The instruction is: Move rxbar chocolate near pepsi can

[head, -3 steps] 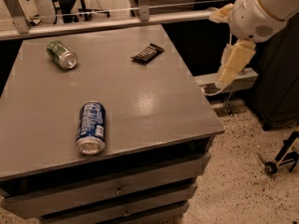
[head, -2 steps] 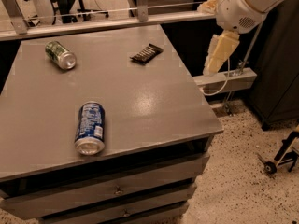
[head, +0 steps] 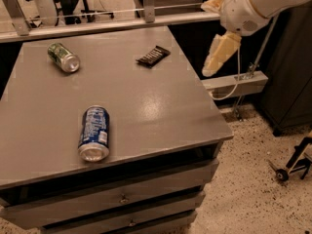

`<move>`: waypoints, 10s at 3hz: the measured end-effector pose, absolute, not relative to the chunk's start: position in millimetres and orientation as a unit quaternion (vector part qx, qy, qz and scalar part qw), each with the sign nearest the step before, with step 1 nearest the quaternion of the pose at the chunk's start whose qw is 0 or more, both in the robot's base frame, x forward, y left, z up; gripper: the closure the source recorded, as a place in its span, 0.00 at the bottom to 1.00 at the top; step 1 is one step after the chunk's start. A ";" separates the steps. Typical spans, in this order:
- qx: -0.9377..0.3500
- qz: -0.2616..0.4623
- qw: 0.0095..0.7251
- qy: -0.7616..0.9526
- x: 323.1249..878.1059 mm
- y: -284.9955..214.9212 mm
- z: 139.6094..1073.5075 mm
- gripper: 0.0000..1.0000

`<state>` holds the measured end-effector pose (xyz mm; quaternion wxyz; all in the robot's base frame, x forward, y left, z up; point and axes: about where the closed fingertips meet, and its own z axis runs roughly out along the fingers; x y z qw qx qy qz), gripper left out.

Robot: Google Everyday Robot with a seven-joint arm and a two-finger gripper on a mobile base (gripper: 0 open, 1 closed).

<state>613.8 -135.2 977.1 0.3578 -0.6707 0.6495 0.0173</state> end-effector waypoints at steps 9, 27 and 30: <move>-0.416 0.165 0.370 0.814 806.3 -36.7 835.0 0.81; -0.402 0.182 0.328 0.835 800.1 -42.7 853.2 0.95; -0.433 0.266 0.307 0.805 721.3 -34.9 918.5 1.00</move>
Offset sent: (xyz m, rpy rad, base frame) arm 0.1251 0.1032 -0.0329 0.4091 0.1249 -0.0148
